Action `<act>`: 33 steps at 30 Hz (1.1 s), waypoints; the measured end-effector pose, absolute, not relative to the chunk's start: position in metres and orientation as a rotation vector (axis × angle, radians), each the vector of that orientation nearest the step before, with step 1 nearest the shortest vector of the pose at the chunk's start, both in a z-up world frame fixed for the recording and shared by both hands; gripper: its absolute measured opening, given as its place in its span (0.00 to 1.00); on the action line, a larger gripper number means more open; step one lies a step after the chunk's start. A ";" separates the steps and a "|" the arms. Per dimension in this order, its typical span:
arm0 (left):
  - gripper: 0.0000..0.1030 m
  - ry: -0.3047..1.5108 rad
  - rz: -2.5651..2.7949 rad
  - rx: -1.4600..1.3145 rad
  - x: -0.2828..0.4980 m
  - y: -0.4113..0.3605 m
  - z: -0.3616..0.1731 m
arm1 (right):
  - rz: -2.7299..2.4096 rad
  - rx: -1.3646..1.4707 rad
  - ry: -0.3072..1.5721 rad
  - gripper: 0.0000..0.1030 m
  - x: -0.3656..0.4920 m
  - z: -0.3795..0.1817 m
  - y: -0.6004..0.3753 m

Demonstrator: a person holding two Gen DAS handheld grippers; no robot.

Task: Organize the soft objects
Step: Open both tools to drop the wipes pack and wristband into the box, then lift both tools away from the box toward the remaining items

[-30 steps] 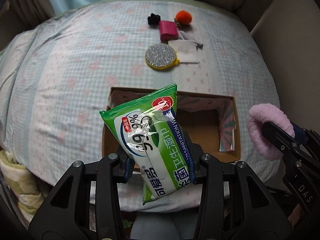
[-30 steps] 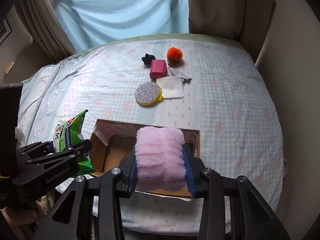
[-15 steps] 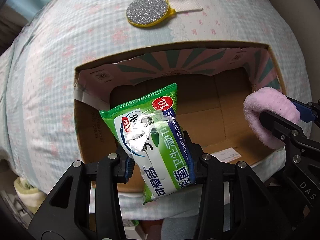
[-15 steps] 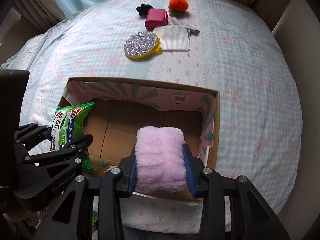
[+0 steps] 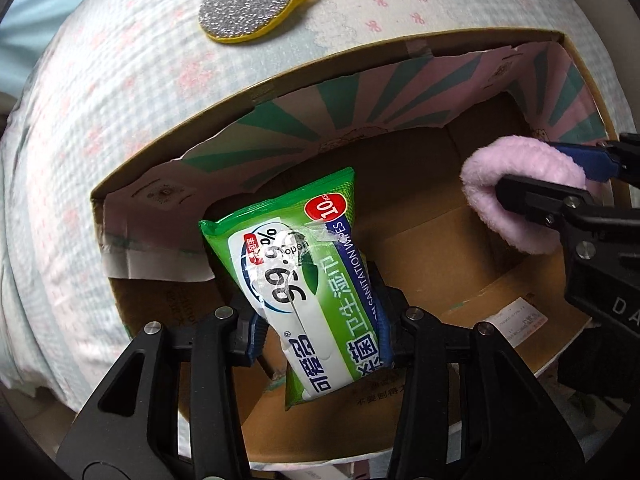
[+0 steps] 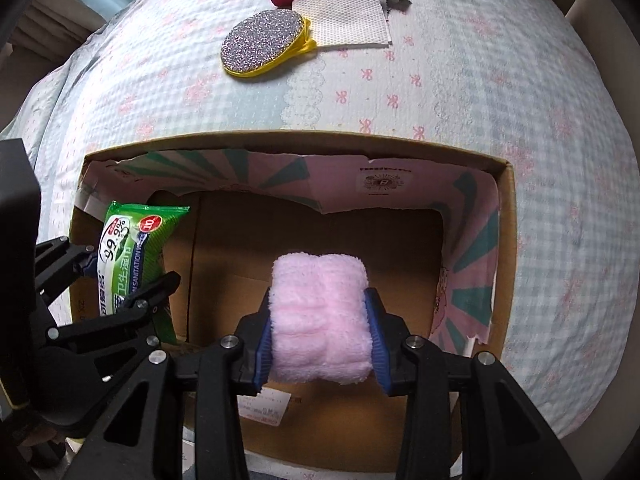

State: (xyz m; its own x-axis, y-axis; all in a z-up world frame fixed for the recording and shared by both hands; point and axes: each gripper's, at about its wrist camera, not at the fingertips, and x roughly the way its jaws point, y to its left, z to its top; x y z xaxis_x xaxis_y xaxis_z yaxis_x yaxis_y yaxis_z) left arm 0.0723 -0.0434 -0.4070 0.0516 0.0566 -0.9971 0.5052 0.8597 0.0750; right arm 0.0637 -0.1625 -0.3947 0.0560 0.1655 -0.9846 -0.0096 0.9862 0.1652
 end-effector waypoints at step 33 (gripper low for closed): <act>1.00 1.311 -0.319 0.352 0.026 -0.023 -0.299 | 0.114 0.129 1.408 1.00 0.042 -0.319 -0.167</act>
State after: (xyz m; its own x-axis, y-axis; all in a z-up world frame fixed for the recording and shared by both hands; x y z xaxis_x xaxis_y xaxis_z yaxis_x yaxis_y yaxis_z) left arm 0.0259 -0.0225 -0.2990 0.2280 -0.0290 -0.9732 0.4208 0.9043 0.0716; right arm 0.0421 -0.1668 -0.3187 0.1588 0.1561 -0.9749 -0.0034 0.9875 0.1576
